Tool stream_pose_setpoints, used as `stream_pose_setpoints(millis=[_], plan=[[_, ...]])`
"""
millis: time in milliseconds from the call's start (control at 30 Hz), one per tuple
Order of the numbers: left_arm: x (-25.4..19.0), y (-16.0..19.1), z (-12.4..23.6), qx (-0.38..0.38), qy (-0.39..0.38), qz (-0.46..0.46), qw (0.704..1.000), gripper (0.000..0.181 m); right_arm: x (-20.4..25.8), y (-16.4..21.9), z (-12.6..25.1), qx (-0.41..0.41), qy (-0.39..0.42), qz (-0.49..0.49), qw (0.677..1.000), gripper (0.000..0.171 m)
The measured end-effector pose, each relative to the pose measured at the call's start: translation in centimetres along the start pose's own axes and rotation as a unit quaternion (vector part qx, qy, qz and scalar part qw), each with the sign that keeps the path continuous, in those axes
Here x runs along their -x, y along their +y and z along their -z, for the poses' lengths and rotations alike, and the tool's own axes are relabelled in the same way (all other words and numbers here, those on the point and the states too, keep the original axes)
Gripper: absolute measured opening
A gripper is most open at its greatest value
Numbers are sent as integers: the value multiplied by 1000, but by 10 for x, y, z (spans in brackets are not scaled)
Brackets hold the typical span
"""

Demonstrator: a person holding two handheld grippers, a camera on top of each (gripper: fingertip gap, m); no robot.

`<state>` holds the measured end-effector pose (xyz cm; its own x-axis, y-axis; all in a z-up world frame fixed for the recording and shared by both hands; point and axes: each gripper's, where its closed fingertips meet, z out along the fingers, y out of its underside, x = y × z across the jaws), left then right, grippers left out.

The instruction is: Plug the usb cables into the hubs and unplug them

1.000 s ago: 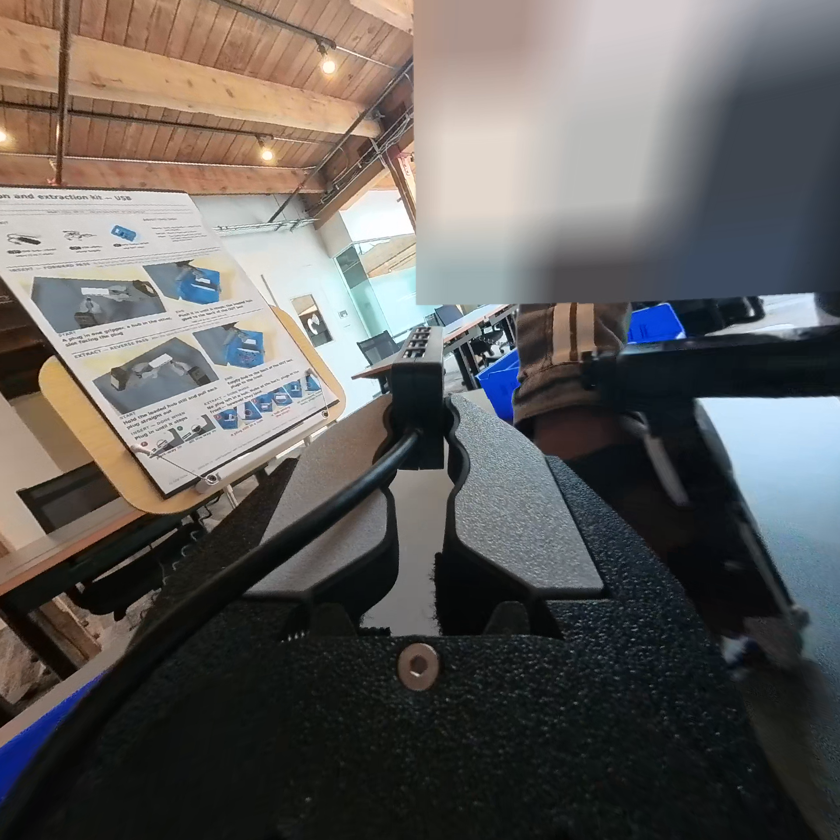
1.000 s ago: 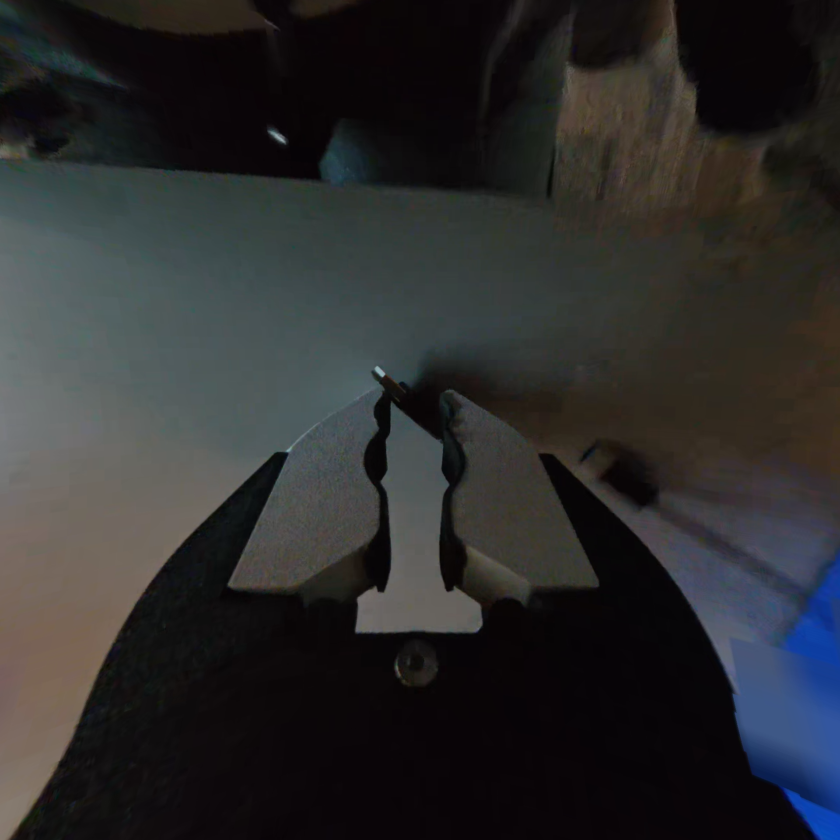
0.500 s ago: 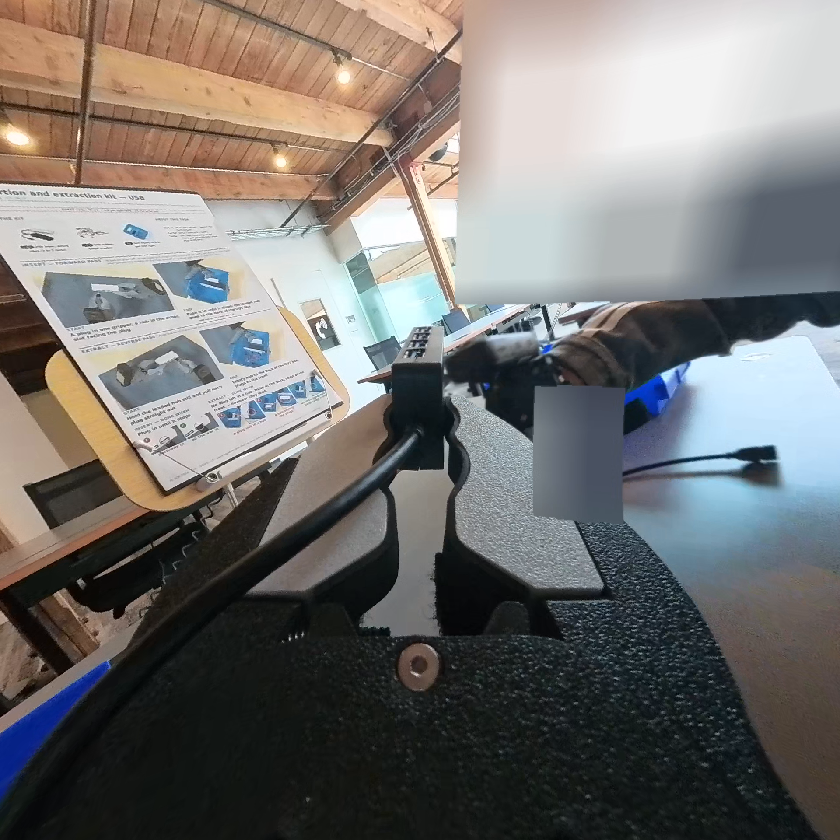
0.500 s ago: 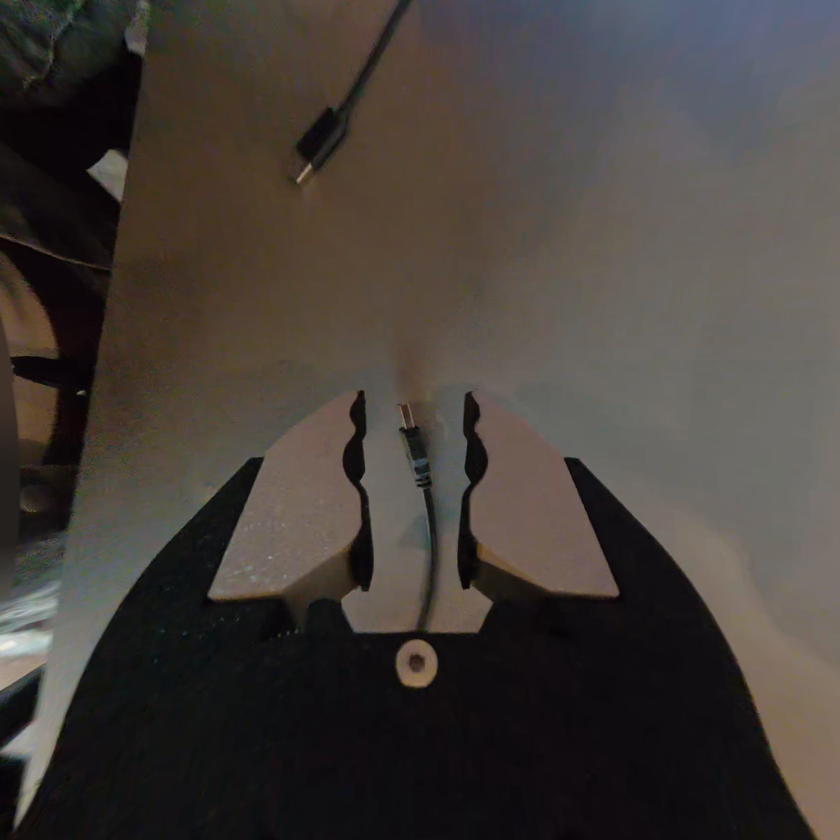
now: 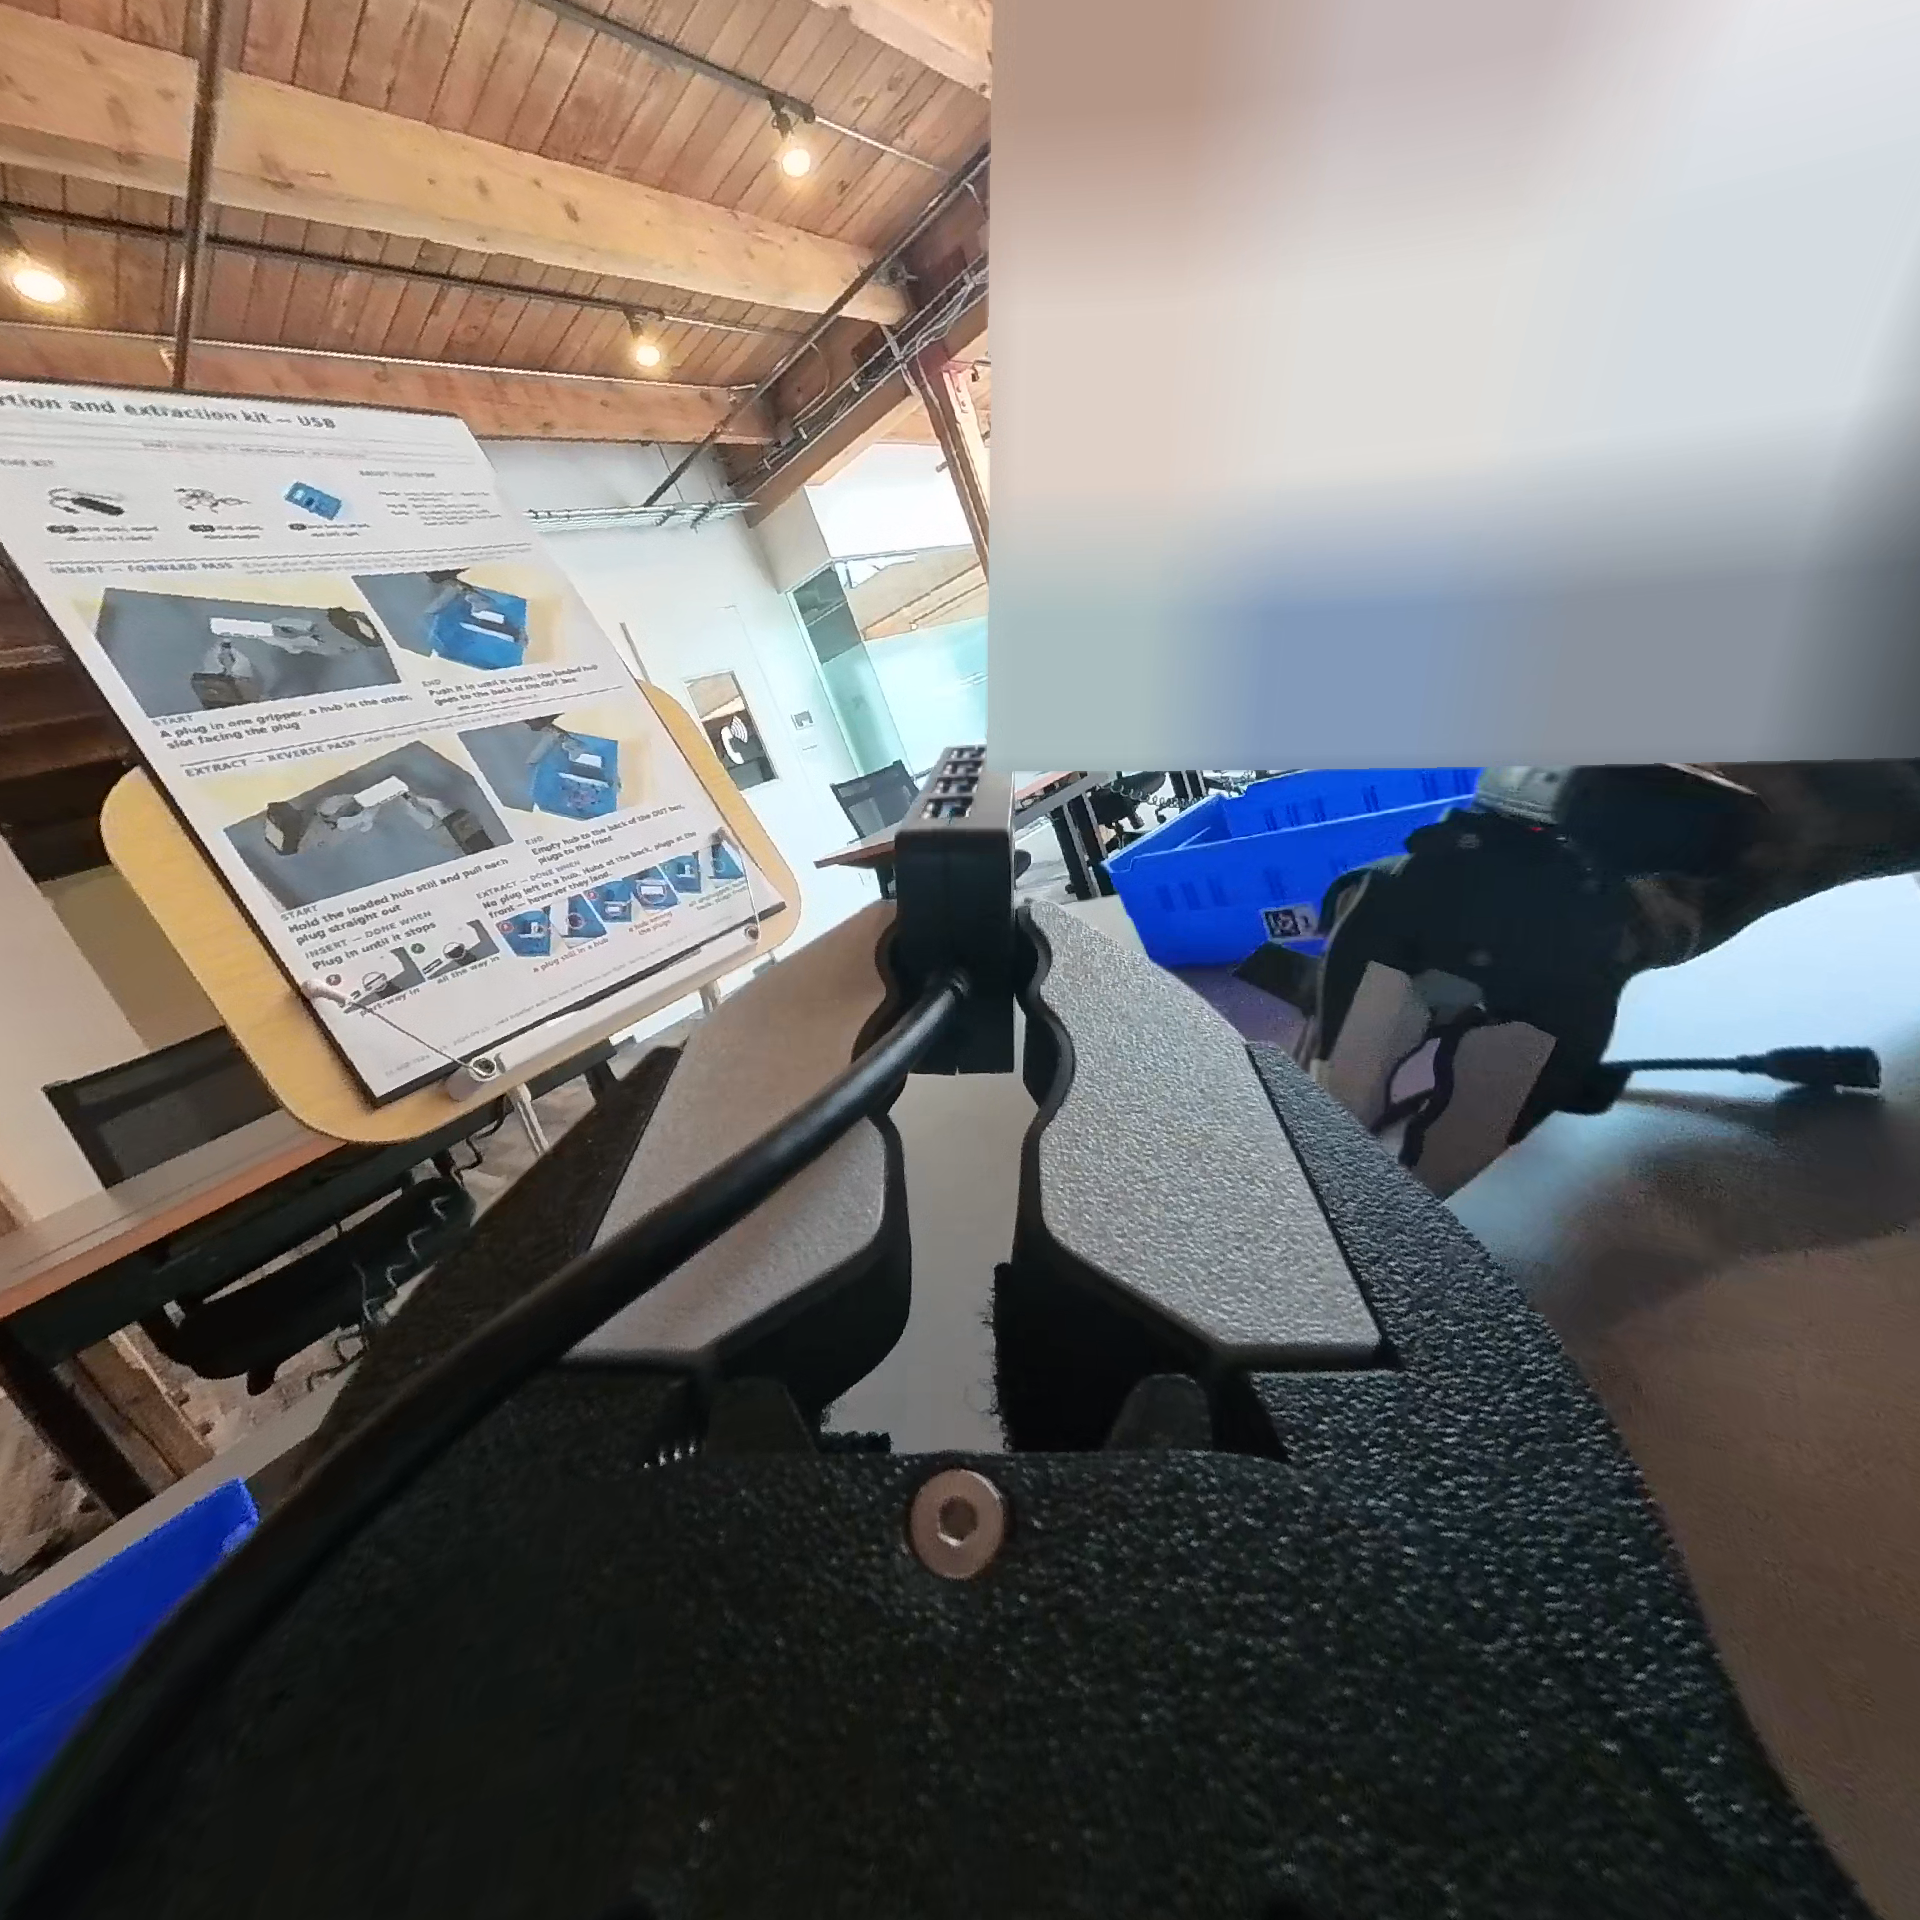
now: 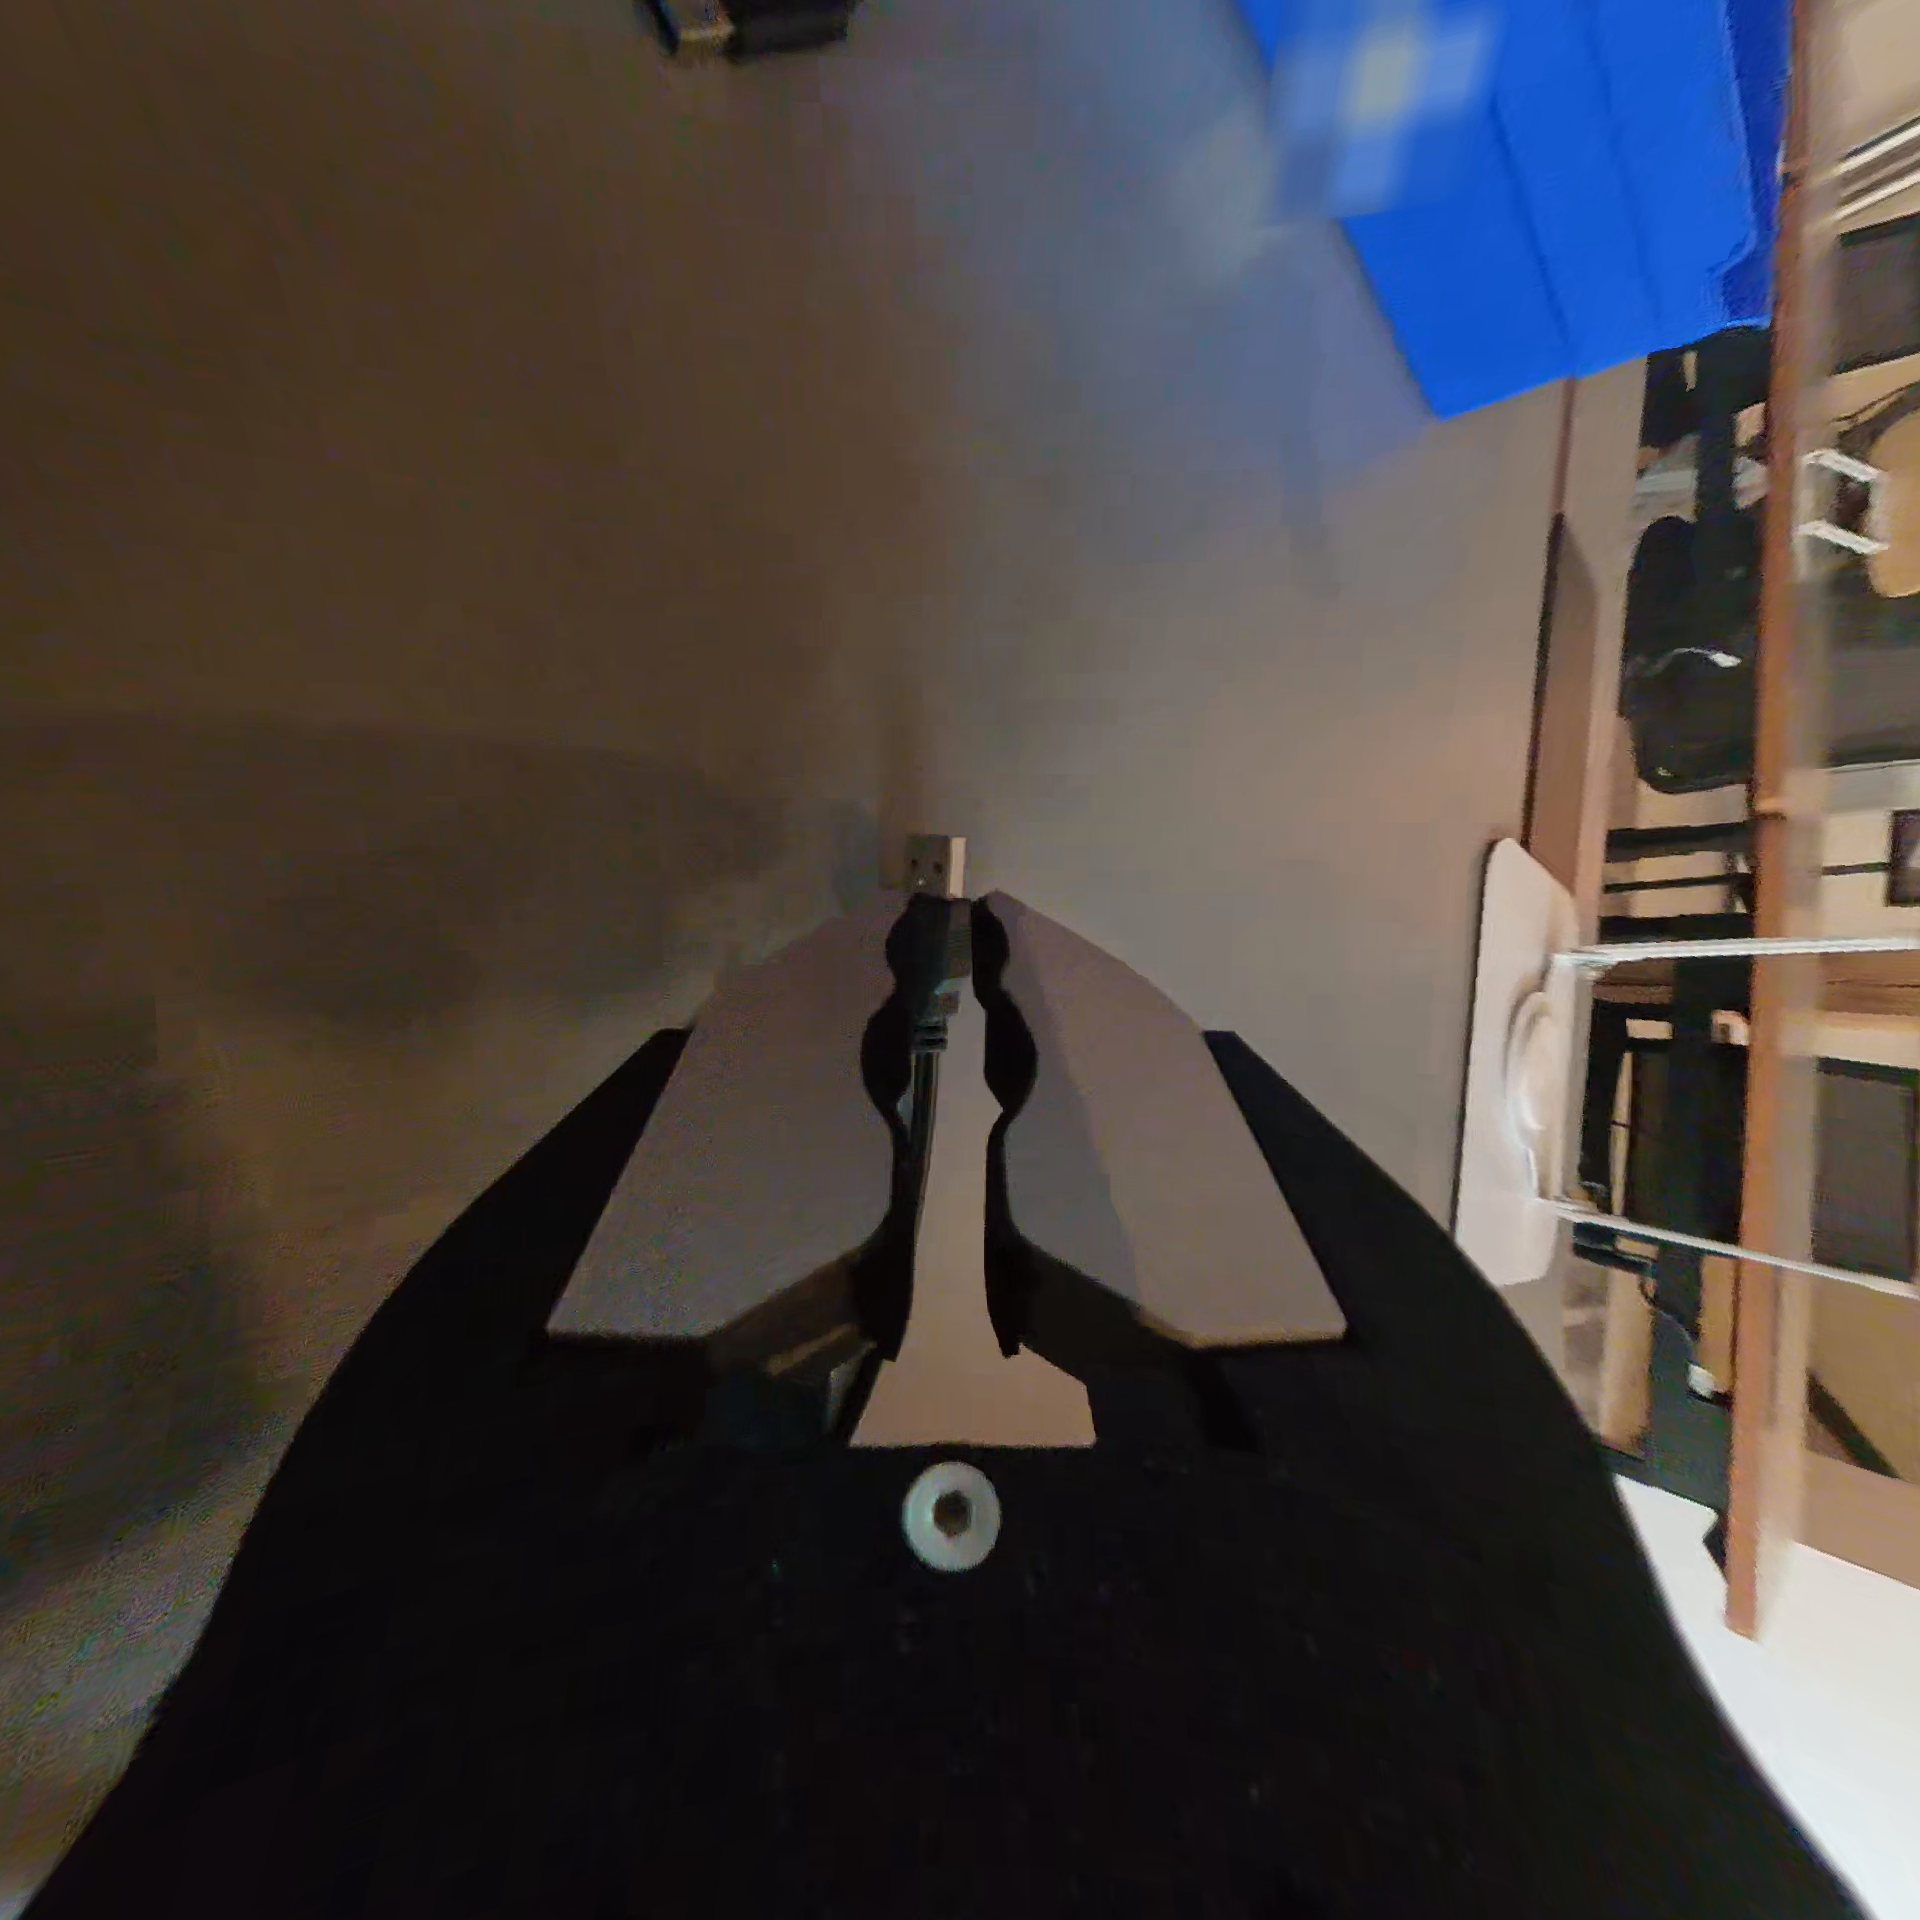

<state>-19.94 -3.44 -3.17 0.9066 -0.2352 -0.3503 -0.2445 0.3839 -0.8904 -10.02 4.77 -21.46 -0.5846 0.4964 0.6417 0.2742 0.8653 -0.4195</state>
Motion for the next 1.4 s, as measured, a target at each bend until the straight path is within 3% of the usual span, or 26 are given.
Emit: stream_pose_setpoints(millis=[267, 367, 467, 633, 967, 1200, 1400], plan=[[3, 8, 3, -3, 4, 19, 1000, 18, 3, 13, -18, 14, -51, -33, 998, 16], [5, 7, 5, -4, 2, 20, 1000, 18, -8, 11, -19, 1, -31, -9, 999, 18], [9, 8, 8, -3, -4, 21, 1000, 18, -10, -6, -6, -38, -38, -26, 998, 0], [11, 11, 9, -6, -3, 31, 1000, 18, -6, 12, -13, -1, -41, -29, 999, 5], [7, 11, 7, -2, 2, 31, 1000, 18, -10, 14, -22, -35, -98, -79, 991, 7], [7, 12, 7, 3, 3, 30, 1000, 18, -5, 19, -24, -49, -148, -24, 987, 18], [10, 15, 8, 6, -2, 32, 999, 18, -4, 19, -26, -46, -184, 3, 982, 17]])
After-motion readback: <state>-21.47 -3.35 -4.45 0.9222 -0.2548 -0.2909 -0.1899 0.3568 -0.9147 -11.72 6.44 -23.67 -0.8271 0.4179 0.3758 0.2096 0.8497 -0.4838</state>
